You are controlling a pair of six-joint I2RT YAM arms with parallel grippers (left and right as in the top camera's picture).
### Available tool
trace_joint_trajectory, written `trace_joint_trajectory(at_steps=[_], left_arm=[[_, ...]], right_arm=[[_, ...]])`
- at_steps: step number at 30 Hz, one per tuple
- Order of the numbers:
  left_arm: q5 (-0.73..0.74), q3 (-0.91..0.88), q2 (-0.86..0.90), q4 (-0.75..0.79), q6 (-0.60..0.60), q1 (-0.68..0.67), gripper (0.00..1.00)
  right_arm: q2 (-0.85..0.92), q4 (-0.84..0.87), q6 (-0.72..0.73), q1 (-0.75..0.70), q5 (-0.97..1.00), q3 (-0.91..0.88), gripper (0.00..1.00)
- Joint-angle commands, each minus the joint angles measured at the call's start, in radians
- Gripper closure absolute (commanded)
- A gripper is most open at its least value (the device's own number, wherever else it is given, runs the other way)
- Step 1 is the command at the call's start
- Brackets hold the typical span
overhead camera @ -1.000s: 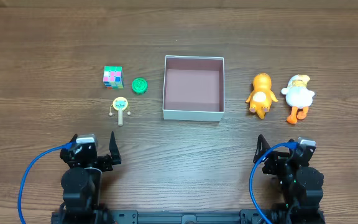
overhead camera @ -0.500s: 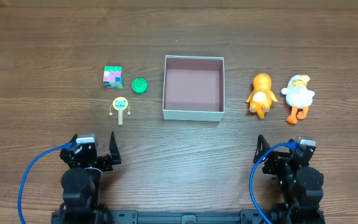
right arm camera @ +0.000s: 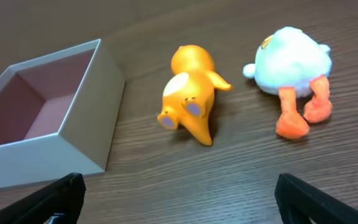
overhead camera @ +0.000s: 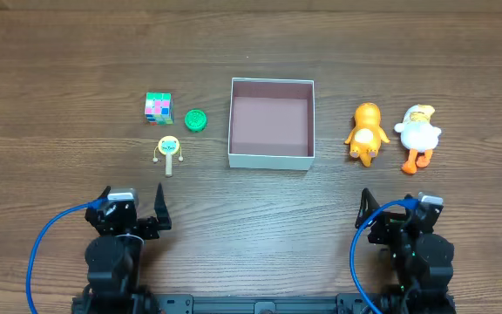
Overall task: Pack container
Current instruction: 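Move both grippers forward toward the toys on each side, then grasp the orange dinosaur with the right gripper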
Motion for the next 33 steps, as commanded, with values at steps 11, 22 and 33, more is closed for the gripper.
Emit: trace_joint_trajectory(at_steps=[11,22,33], left_arm=[[0.174,0.476,0.421,-0.117,-0.073,0.006,0.00],[0.263,1.162,1.147,-0.521,-0.068,0.006,0.00],[0.242,1.227,1.364,-0.594,-0.034,0.006,0.00]], right_arm=[[0.473,-0.130,0.018,-0.005,-0.133,0.553,0.00],[1.305,-0.584,0.018,-0.005,-0.069,1.292,0.00],[1.796,-0.482,0.023,-0.009,0.051,1.292,0.00]])
